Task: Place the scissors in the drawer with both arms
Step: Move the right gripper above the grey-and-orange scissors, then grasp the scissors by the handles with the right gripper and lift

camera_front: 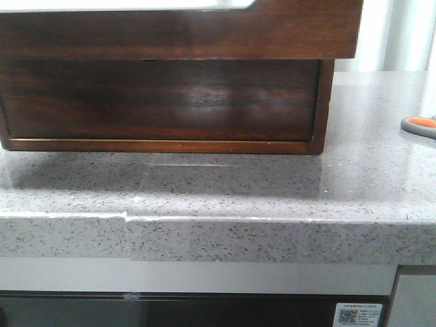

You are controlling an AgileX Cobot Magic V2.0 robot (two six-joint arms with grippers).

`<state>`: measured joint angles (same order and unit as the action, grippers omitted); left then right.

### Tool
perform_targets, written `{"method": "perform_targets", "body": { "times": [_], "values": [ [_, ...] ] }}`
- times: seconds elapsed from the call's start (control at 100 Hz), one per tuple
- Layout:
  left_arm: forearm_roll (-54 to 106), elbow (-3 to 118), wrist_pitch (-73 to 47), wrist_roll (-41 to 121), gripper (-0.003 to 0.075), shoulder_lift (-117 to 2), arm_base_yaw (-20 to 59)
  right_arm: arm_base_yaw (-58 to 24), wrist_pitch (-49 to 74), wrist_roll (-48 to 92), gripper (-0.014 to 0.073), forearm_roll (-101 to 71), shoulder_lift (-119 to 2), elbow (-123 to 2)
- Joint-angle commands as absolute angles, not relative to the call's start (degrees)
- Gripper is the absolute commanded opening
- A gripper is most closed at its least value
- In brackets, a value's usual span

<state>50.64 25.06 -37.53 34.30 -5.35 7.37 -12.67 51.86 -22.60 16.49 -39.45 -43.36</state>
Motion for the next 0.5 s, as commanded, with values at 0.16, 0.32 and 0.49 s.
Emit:
{"method": "perform_targets", "body": {
  "times": [0.16, 0.32, 0.49],
  "values": [
    [45.8, 30.4, -36.8, 34.7, -0.0019, -5.9, 7.3, -11.1, 46.9, -24.5, 0.044, 20.5, -56.3, -52.8],
    [45.9, 31.0, -38.0, 34.7, -0.0019, -5.9, 7.3, -6.9, 42.7, -25.2, 0.044, 18.8, -65.4, -54.9],
    [45.9, 31.1, -40.3, 34.7, -0.0019, -5.9, 7.3, -3.5, 40.3, -25.2, 0.044, 18.1, -72.6, -55.1]
  ]
}}
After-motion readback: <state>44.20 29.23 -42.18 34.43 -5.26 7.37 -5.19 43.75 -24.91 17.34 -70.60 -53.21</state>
